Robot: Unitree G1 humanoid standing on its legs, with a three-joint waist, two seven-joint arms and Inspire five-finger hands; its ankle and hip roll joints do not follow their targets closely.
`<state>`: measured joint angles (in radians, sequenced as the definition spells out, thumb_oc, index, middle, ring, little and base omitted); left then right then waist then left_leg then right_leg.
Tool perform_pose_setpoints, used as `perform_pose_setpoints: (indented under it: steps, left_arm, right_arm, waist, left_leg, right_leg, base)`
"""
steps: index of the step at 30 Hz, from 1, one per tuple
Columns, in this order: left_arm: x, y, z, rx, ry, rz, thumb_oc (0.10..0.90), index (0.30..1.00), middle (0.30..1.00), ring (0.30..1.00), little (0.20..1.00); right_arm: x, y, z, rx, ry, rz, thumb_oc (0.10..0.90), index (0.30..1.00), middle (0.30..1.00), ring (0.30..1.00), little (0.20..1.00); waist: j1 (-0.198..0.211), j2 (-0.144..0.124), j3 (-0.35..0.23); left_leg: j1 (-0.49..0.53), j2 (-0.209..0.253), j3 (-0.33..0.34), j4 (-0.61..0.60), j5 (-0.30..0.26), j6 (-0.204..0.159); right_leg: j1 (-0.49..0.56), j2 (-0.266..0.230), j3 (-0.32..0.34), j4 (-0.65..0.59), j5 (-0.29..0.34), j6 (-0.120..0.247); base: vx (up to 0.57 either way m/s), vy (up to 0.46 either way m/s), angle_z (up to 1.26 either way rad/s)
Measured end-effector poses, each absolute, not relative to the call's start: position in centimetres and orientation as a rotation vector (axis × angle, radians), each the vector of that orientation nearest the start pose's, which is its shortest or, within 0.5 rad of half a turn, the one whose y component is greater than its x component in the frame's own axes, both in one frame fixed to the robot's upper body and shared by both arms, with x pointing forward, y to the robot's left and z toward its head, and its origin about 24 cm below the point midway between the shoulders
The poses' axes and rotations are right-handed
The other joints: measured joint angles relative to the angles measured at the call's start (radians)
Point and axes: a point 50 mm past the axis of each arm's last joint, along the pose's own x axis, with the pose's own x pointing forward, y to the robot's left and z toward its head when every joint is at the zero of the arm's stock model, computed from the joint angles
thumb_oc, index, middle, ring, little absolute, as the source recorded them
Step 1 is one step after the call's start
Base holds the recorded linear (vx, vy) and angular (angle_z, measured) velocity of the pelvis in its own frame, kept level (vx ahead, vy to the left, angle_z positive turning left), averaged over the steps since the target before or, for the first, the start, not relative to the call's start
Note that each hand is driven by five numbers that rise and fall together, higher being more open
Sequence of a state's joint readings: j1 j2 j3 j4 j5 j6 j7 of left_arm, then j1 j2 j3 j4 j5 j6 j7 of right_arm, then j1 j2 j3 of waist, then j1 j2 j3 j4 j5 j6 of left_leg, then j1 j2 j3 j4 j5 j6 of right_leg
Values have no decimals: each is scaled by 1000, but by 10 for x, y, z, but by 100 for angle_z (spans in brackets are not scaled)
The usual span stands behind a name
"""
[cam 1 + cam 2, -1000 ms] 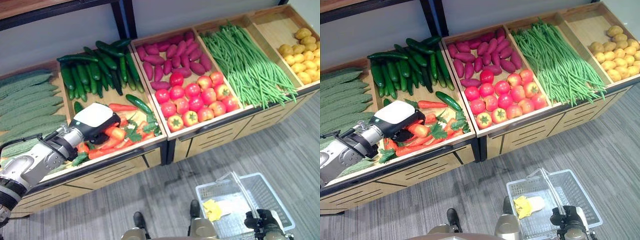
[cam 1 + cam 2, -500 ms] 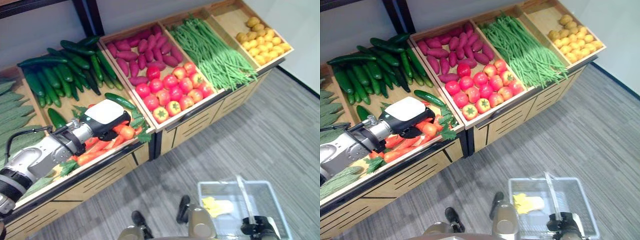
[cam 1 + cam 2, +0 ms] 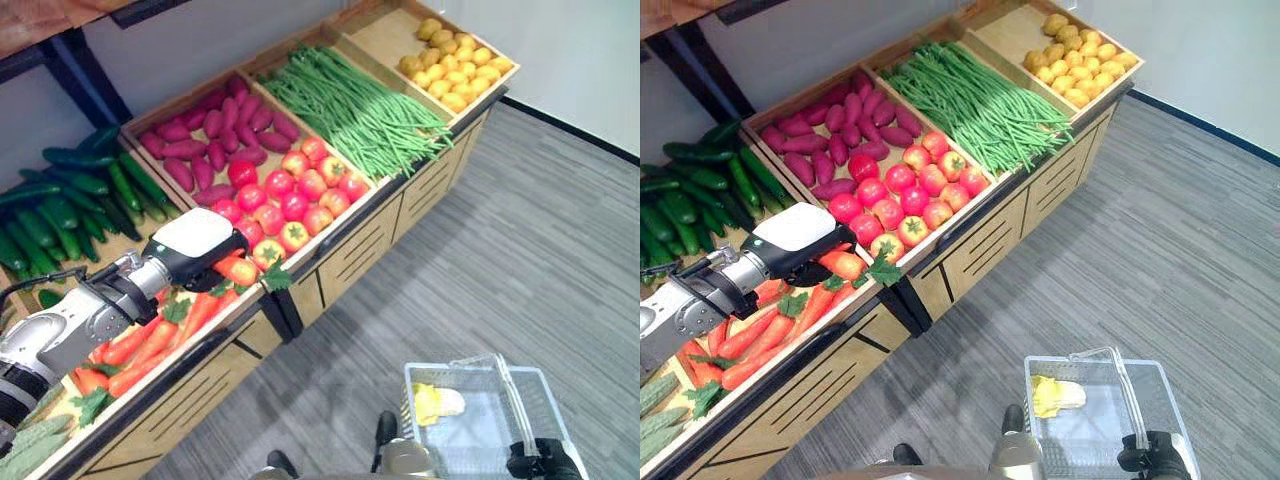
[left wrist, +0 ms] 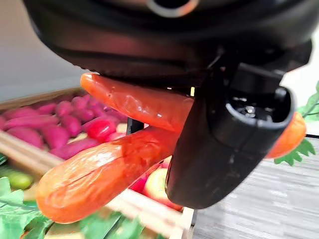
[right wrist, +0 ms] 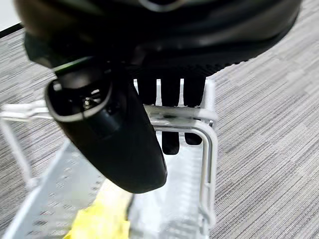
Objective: Get the vegetables into the basket
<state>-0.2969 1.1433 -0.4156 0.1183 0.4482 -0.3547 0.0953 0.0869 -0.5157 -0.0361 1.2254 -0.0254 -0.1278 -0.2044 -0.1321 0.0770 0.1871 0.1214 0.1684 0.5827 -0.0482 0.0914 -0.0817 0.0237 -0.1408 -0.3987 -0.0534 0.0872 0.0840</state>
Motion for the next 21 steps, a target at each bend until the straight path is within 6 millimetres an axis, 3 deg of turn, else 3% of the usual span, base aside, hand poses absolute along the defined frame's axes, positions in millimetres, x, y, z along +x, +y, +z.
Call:
perform_pose_setpoints:
  steps: [3,5,7,8,9,10,11,13,15,16,17,19,21]
  left_arm:
    - [280,242,131,1497,-350,-441,400,300,300,300,300]
    - [280,243,129,1481,-341,-438,400,300,300,300,300]
    - [279,244,129,1471,-339,-435,400,300,300,300,300]
    - [279,243,129,1470,-342,-438,400,300,300,300,300]
    - [278,243,129,1467,-351,-433,400,300,300,300,300]
    - [277,243,129,1467,-349,-435,400,300,300,300,300]
    - [276,243,128,1468,-347,-439,400,300,300,300,300]
    - [274,241,128,1467,-356,-448,400,300,300,300,300]
    - [274,240,130,1467,-364,-447,400,300,300,300,300]
    - [273,239,136,1479,-385,-445,400,300,300,300,300]
    - [273,241,136,1488,-380,-446,400,300,300,300,300]
    - [272,243,137,1499,-371,-443,400,300,300,300,300]
    - [271,248,141,1533,-359,-445,400,300,300,300,300]
  right_arm:
    - [71,-362,-107,-593,1083,-481,400,300,300,300,300]
    - [73,-363,-106,-597,1079,-482,400,300,300,300,300]
    - [88,-371,-98,-615,1039,-499,400,300,300,300,300]
    - [93,-373,-95,-621,1025,-504,400,300,300,300,300]
    - [107,-373,-91,-616,991,-509,400,300,300,300,300]
    - [114,-373,-89,-614,978,-513,400,300,300,300,300]
    - [121,-374,-87,-616,959,-516,400,300,300,300,300]
    - [118,-378,-84,-633,960,-527,400,300,300,300,300]
    - [114,-377,-86,-632,969,-522,400,300,300,300,300]
    - [99,-375,-92,-630,1015,-519,400,300,300,300,300]
    - [91,-376,-94,-630,1045,-522,400,300,300,300,300]
    - [79,-371,-100,-622,1076,-514,400,300,300,300,300]
    - [80,-361,-107,-592,1083,-494,400,300,300,300,300]
  waist:
    - [-1,7,4]
    - [34,-8,14]
    - [44,-14,20]
    - [47,-15,21]
    - [61,-21,24]
    - [85,-25,28]
    - [93,-33,41]
    - [70,-3,53]
    - [76,-17,60]
    - [77,-43,65]
    - [64,-51,64]
    - [61,-58,62]
    - [61,-59,61]
  left_leg:
    - [-12,16,-28,77,9,-14]
    - [-34,32,-117,177,12,-35]
    - [-66,11,-259,212,-47,-112]
    - [-59,-15,-334,123,-54,-116]
    - [-82,-49,-489,-3,-56,-100]
    - [-86,-61,-578,-49,-49,-88]
    - [-113,-67,-626,-49,-40,-77]
    - [-156,-47,-597,-1,-23,-45]
    - [-156,-59,-571,11,-11,-26]
    - [-136,-111,-542,-20,-7,7]
    - [-124,-138,-538,-47,11,31]
    - [-106,-176,-503,-47,1,58]
    - [-88,-201,-463,-47,-17,72]
  right_leg:
    - [22,2,-4,-7,-6,-7]
    - [28,-6,38,-4,-2,-27]
    - [25,-3,85,-19,9,-44]
    - [14,-1,112,-23,17,-47]
    - [-13,13,176,-34,13,-42]
    - [-32,21,227,-34,16,-46]
    - [-42,22,260,-34,27,-43]
    - [-32,32,273,-37,41,-18]
    - [-27,15,282,-34,41,-3]
    - [-42,-41,287,-32,27,18]
    - [-42,-62,288,-32,41,33]
    - [-44,-100,324,-23,71,68]
    - [-47,-124,350,-23,80,81]
  base:
    - [-37,-207,-1]
    - [-11,-25,-45]
    - [37,36,-59]
    - [109,93,-91]
    - [125,110,-123]
    - [75,71,-139]
    - [87,208,-125]
    - [84,243,-78]
    - [66,227,-43]
    - [53,238,-37]
    - [34,261,-19]
    - [-1,253,-27]
    - [-31,249,-53]
